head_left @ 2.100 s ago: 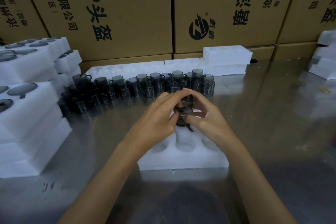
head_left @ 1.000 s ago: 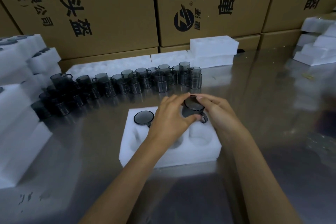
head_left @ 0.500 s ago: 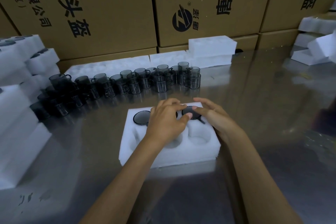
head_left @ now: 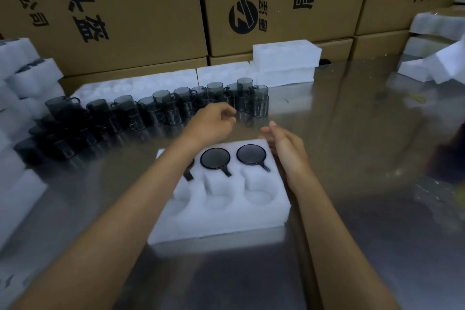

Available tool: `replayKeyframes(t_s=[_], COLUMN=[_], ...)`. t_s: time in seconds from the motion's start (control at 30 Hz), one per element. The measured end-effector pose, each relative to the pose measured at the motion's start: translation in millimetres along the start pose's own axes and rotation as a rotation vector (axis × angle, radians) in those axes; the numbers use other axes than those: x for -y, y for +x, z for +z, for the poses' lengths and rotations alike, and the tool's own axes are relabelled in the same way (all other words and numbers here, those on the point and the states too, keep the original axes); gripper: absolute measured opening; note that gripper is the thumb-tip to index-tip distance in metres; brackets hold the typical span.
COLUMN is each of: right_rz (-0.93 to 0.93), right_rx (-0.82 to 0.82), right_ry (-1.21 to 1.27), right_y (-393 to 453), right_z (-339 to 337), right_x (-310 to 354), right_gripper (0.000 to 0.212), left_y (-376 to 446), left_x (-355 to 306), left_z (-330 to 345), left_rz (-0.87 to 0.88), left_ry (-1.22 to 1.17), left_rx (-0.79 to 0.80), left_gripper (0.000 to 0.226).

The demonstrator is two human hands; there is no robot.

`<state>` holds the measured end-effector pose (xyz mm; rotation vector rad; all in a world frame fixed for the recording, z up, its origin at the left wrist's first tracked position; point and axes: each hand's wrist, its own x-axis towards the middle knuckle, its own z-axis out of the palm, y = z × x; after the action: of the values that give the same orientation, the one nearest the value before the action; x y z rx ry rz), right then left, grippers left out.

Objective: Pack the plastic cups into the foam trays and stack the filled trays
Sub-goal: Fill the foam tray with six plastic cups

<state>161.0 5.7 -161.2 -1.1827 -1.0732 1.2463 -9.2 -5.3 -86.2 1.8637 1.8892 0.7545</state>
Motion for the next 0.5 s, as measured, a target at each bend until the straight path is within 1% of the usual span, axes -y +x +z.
replayKeyframes(t_s=[0.07,0.17,0.3,0.37,0.47,0.5], right_rz=[0.009,0.028,0.047,0.055,0.061,0.053], right_rx=[-0.041,-0.044,-0.027,-0.017,-0.018,-0.016], right_ry=[0.088,0.138,0.142,0.128,0.120,0.109], right_y=[6.5,12.1,16.0,17.5,17.3,16.3], right_z=[1.1,-0.2,-2.9,-3.4,-3.1,-2.6], right_x=[0.7,1.2,1.0,0.7,1.7,1.8], right_gripper=[0.030,0.034,0.037,0.040,0.039,0.038], left_y=[33.3,76.3,106.5,111.0,109.3,106.5], left_x=[-7.5,-21.0,-32.5,-28.5,-17.6,-14.3], left_z=[0.5,13.3,41.6,54.9,63.3,63.0], left_rz=[0.000,0.006,-0.004,-0.012,0.000,0.003], left_ry=[0.038,0.088,0.183,0.203,0.145,0.142], left_rx=[0.047,0.125,0.183,0.175,0.079,0.079], left_gripper=[0.035,0.051,0.056,0.051,0.020,0.016])
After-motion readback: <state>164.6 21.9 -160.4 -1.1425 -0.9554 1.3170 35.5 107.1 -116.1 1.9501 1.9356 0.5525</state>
